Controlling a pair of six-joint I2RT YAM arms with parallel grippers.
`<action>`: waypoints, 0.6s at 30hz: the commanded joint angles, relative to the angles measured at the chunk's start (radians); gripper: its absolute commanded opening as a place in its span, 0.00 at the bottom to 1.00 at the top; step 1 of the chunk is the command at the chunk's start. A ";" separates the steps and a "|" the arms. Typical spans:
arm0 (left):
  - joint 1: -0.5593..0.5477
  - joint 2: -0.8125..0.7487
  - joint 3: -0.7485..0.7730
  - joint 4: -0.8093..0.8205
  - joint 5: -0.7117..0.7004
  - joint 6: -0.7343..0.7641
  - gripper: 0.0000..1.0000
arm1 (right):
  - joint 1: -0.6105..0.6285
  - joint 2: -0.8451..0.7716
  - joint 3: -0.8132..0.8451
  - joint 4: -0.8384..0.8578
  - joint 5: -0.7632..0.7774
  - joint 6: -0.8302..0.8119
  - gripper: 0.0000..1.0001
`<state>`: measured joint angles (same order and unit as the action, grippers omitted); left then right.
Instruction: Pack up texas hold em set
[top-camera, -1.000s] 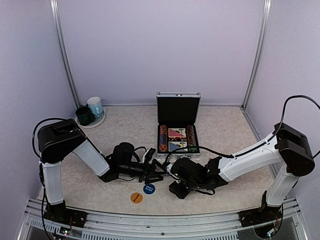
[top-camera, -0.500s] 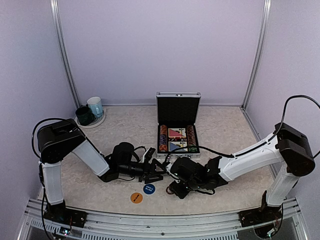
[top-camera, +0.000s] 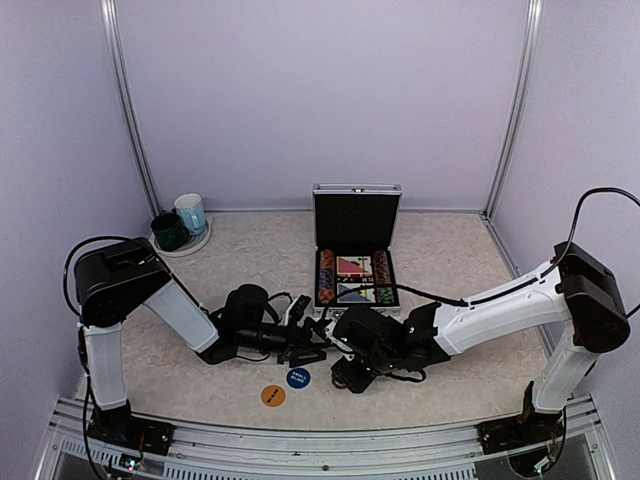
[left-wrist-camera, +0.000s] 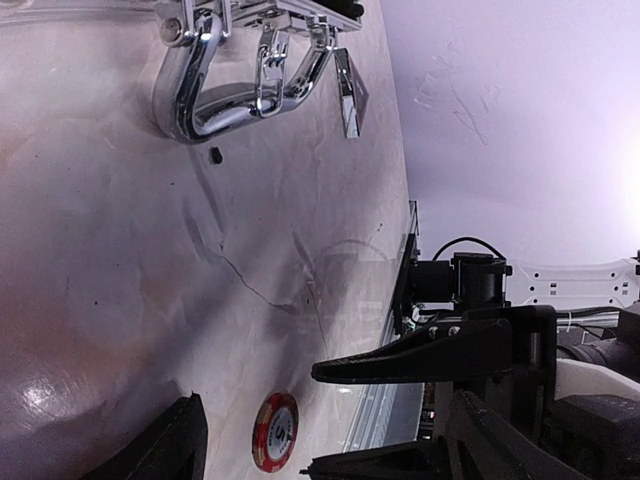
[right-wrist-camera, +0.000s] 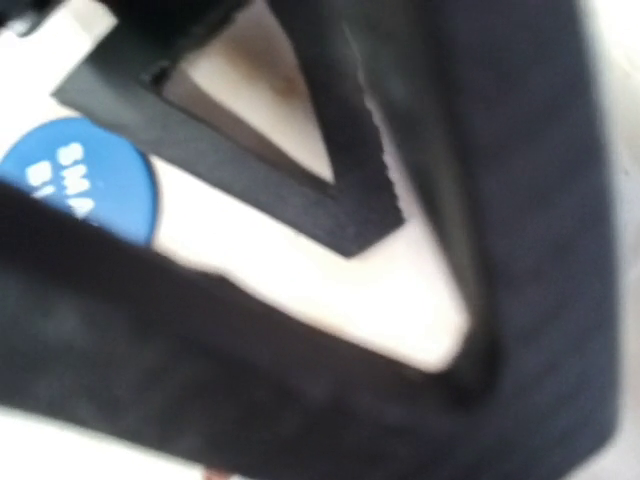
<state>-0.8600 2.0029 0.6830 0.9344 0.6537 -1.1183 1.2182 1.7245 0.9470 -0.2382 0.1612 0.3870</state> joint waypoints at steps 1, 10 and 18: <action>-0.002 -0.035 -0.005 0.009 -0.003 0.014 0.82 | 0.016 0.026 0.032 -0.051 -0.045 0.007 0.50; 0.035 -0.148 -0.019 -0.079 -0.042 0.094 0.87 | 0.023 -0.112 -0.015 -0.030 -0.056 0.040 0.70; 0.058 -0.259 -0.043 -0.191 -0.096 0.141 0.89 | 0.023 0.098 0.161 -0.306 -0.094 0.082 0.76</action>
<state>-0.8093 1.8027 0.6605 0.7998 0.5896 -1.0195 1.2308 1.6882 1.0199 -0.3676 0.1066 0.4431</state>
